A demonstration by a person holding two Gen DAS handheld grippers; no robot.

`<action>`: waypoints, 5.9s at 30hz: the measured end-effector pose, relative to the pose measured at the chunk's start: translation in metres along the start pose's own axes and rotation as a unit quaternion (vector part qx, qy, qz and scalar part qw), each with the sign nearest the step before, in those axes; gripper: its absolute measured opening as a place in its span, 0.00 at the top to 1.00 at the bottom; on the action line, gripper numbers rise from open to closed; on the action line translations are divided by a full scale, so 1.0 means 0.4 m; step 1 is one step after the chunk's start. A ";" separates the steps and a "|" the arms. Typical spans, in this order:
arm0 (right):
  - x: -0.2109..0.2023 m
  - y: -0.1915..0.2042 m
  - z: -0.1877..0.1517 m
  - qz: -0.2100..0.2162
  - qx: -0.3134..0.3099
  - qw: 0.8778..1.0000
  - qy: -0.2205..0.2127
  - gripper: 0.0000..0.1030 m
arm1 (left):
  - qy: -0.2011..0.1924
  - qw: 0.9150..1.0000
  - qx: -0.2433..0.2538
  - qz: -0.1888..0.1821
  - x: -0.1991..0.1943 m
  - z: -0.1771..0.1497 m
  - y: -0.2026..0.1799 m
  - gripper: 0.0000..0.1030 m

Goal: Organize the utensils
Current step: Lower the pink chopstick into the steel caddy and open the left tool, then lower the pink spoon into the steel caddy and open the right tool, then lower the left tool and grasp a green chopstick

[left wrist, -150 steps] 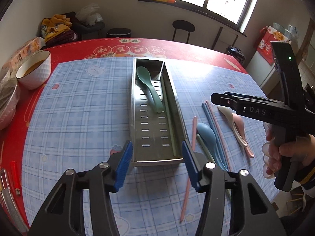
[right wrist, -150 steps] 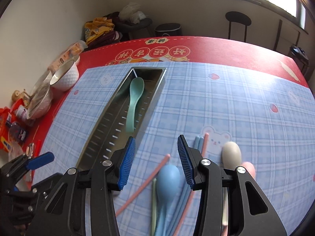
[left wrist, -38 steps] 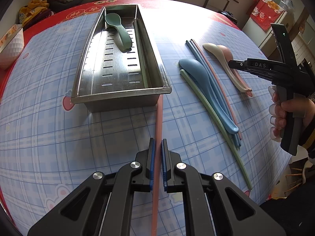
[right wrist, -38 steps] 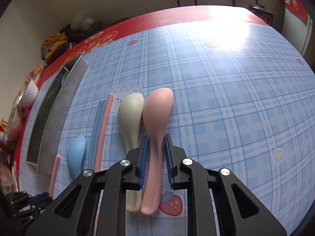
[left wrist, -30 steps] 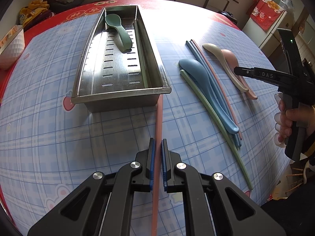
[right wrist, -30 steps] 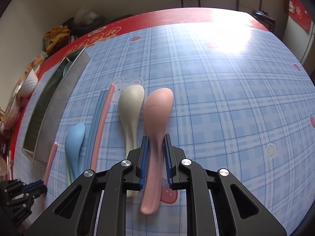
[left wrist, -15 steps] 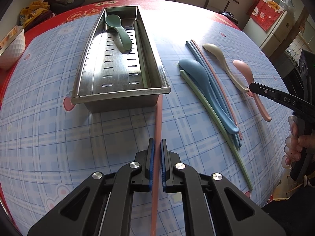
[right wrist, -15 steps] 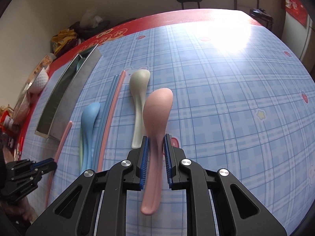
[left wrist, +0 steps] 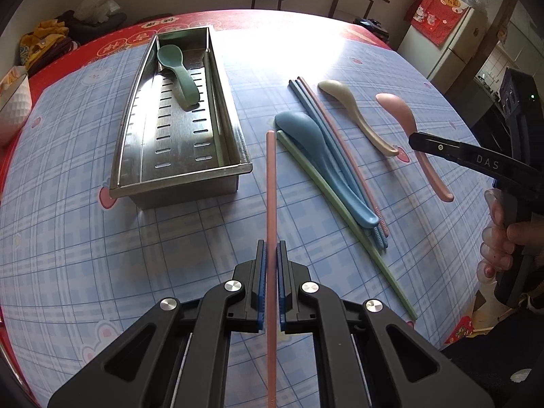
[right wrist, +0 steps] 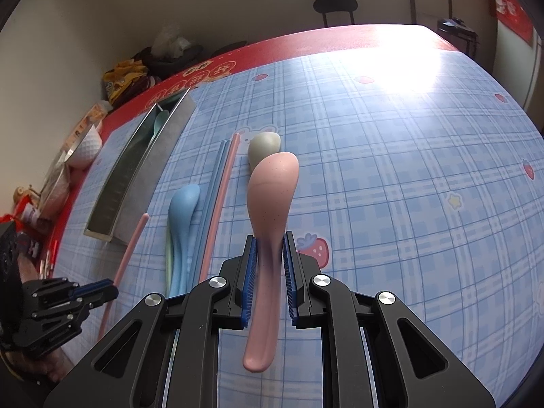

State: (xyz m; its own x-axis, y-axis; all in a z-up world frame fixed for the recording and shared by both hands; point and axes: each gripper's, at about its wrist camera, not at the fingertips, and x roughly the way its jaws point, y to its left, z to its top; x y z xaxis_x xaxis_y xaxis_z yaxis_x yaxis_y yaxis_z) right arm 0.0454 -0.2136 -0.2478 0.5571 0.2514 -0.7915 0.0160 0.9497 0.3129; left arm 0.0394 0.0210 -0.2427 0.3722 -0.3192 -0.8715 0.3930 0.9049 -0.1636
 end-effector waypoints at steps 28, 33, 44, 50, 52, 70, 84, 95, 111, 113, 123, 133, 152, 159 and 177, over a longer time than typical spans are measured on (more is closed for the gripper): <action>-0.050 -0.069 -0.015 -0.019 0.040 0.999 -0.009 0.84 | -0.022 0.990 -0.137 0.006 0.062 0.388 0.199 0.95; -0.066 -0.104 -0.015 -0.029 0.063 0.997 -0.014 0.84 | 0.002 0.992 -0.123 0.027 0.127 0.419 0.200 0.95; -0.053 -0.102 0.011 -0.027 0.063 0.998 -0.012 0.84 | 0.027 0.992 -0.117 0.029 0.172 0.428 0.211 0.94; -0.039 -0.076 0.037 -0.013 0.057 0.998 -0.011 0.84 | 0.008 0.996 -0.092 0.019 0.106 0.422 0.200 0.94; -0.031 -0.058 0.051 -0.006 0.052 0.999 -0.011 0.84 | -0.005 0.996 -0.083 0.026 0.072 0.413 0.197 0.94; 0.089 0.230 0.190 0.052 -0.042 0.997 0.028 0.84 | -0.086 0.975 -0.124 0.161 -0.119 0.147 0.226 0.08; 0.217 0.425 0.248 0.074 -0.061 0.993 0.064 0.84 | -0.088 0.972 -0.155 0.156 -0.141 0.076 0.273 0.07; 0.332 0.496 0.298 0.029 -0.062 0.994 0.080 0.84 | -0.097 0.966 -0.181 0.155 -0.160 0.058 0.315 0.07; 0.442 0.535 0.367 -0.029 -0.125 0.988 0.088 0.84 | -0.106 0.964 -0.184 0.161 -0.164 0.075 0.361 0.07; 0.447 0.538 0.368 -0.015 -0.119 0.988 0.093 0.83 | -0.107 0.963 -0.185 0.163 -0.167 0.079 0.364 0.07; 0.388 0.510 0.383 0.041 -0.101 0.991 0.077 0.83 | -0.107 0.966 -0.176 0.156 -0.163 0.105 0.338 0.07; 0.223 0.358 0.338 0.048 -0.069 0.996 0.034 0.73 | -0.119 0.973 -0.147 0.130 -0.158 0.156 0.249 0.07; 0.033 0.059 0.072 -0.007 -0.028 1.000 0.001 0.66 | -0.074 0.993 -0.044 0.081 -0.097 0.154 -0.024 0.29; 0.009 0.029 0.029 0.002 -0.019 1.000 0.002 0.66 | -0.043 0.996 -0.035 0.066 -0.066 0.120 -0.083 0.44; -0.022 -0.056 -0.026 0.013 -0.029 0.999 0.016 0.65 | 0.016 0.993 -0.114 0.030 0.078 0.050 -0.140 0.84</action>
State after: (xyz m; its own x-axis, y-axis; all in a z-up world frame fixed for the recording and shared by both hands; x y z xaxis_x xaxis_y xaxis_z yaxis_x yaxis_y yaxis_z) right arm 0.0316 -0.2351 -0.2531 0.5298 0.2809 -0.8002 -0.0467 0.9518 0.3032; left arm 0.0456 -0.0453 -0.2516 0.3605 -0.2571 -0.8966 0.1688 0.9634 -0.2084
